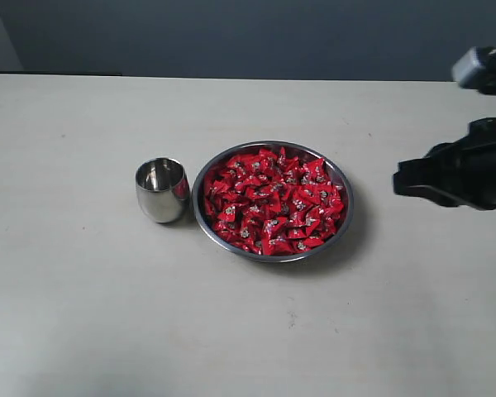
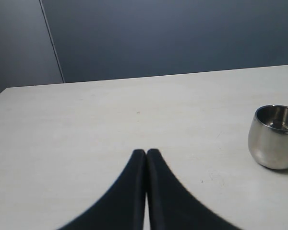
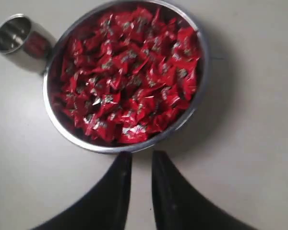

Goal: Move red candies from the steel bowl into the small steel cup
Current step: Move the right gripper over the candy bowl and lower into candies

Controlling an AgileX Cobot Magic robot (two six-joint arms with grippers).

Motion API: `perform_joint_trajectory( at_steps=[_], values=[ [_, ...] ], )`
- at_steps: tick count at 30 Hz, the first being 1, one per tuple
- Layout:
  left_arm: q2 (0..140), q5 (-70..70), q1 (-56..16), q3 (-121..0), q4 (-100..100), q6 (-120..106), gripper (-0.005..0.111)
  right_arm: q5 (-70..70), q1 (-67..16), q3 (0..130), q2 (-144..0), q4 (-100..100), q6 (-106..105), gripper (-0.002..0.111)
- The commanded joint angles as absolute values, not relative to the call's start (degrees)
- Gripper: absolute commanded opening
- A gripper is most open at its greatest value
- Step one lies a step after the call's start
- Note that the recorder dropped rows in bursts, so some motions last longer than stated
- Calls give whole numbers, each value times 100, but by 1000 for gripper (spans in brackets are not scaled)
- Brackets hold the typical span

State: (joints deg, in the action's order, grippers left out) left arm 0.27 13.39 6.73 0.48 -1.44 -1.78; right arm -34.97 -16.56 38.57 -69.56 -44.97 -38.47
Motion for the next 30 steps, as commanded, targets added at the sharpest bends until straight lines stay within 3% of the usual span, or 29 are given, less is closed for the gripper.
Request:
perform_joint_trajectory(
  at_steps=[1, 11, 28, 30],
  values=[
    [0, 1328, 685, 0, -155, -168, 0, -3704, -2060, 4476, -8052, -4632, -4141, 40],
    [0, 1328, 685, 0, -155, -168, 0, -3722, -2419, 5658, -9894, -4093, -4002, 42],
    [0, 1328, 685, 0, -155, -168, 0, -3955, -2422, 6110, -10980, -4708, -4052, 42],
    [0, 1328, 685, 0, -155, -168, 0, -3972, -2494, 6199, -11024, -4634, -4052, 37]
  ],
)
